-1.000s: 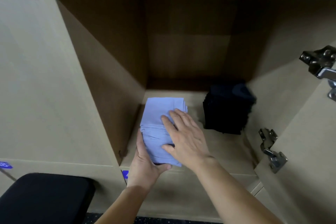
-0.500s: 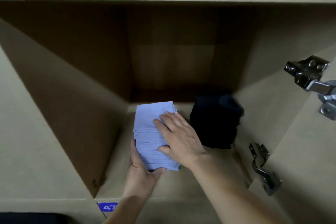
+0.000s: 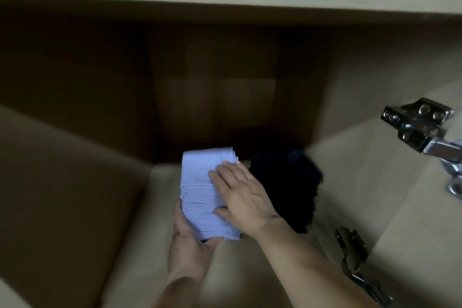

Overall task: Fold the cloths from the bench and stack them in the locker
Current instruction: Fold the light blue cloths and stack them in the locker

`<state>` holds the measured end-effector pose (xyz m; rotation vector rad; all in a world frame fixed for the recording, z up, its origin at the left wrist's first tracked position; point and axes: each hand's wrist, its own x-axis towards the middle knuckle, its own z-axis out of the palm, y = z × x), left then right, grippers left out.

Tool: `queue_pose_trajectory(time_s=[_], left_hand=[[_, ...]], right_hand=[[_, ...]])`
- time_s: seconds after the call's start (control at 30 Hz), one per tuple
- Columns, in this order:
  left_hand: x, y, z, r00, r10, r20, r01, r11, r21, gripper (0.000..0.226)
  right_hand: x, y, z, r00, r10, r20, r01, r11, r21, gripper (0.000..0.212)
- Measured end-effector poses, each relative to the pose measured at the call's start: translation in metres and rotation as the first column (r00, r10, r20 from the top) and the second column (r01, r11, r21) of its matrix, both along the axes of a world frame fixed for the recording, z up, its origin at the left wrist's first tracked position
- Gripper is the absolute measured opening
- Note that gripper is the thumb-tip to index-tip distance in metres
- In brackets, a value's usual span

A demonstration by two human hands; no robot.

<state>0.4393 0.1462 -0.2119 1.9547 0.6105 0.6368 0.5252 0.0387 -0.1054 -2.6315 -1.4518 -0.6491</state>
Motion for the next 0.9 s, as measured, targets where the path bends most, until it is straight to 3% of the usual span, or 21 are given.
queue_pose_trajectory(time_s=[0.4,0.73,0.9], left_hand=[[0.02,-0.018,0.001,0.999,0.02,-0.027,-0.018,0.998,0.061,0.122],[0.011,0.0,0.037,0.985,-0.151,0.084,0.158,0.983,-0.089,0.125],[0.009,0.007,0.049,0.979,-0.196,0.059,0.198,0.98,-0.032,0.105]], right_hand=[[0.017,-0.024,0.001,0.999,-0.048,0.019,0.049,0.998,-0.027,0.079],[0.008,-0.025,0.018,0.997,-0.064,-0.034,0.064,0.998,-0.008,0.078],[-0.002,-0.026,0.02,0.994,-0.098,-0.047,0.097,0.995,-0.009,0.078]])
